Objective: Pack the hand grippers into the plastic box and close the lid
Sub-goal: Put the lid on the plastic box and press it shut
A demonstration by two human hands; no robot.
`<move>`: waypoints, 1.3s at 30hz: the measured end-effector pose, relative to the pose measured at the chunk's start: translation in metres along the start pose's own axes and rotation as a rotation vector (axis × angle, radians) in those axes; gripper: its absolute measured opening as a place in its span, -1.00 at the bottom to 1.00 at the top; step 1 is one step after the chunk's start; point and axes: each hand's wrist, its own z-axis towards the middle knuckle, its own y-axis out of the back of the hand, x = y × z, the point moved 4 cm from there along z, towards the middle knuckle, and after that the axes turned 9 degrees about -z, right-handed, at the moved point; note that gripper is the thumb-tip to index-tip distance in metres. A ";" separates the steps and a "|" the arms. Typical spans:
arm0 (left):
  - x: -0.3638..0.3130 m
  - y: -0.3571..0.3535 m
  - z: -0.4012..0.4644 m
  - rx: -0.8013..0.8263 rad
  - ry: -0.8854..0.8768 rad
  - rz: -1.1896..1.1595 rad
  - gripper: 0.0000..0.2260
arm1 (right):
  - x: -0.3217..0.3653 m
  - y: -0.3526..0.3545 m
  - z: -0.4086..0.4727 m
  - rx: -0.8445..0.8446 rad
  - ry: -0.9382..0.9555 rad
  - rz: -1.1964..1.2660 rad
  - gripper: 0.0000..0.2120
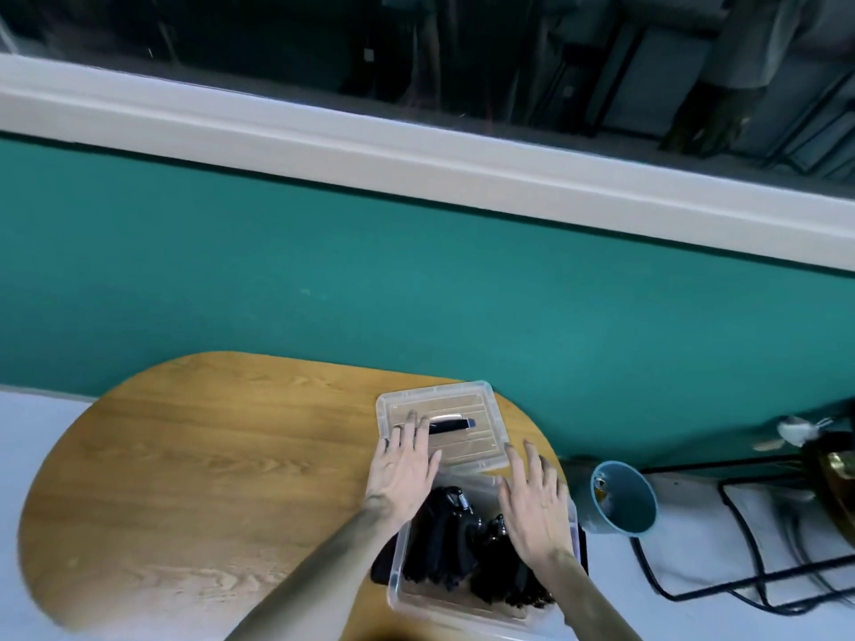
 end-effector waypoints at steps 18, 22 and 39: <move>0.012 -0.038 0.078 0.130 0.162 -0.093 -0.43 | -0.012 -0.030 0.113 0.144 0.074 -0.042 -0.46; 0.021 -0.058 0.105 0.211 0.233 -0.201 -0.41 | -0.017 -0.059 0.152 0.126 0.128 -0.015 -0.48; 0.099 -0.218 0.203 0.120 0.397 -0.182 -0.34 | -0.019 -0.247 0.271 0.204 0.186 0.154 -0.36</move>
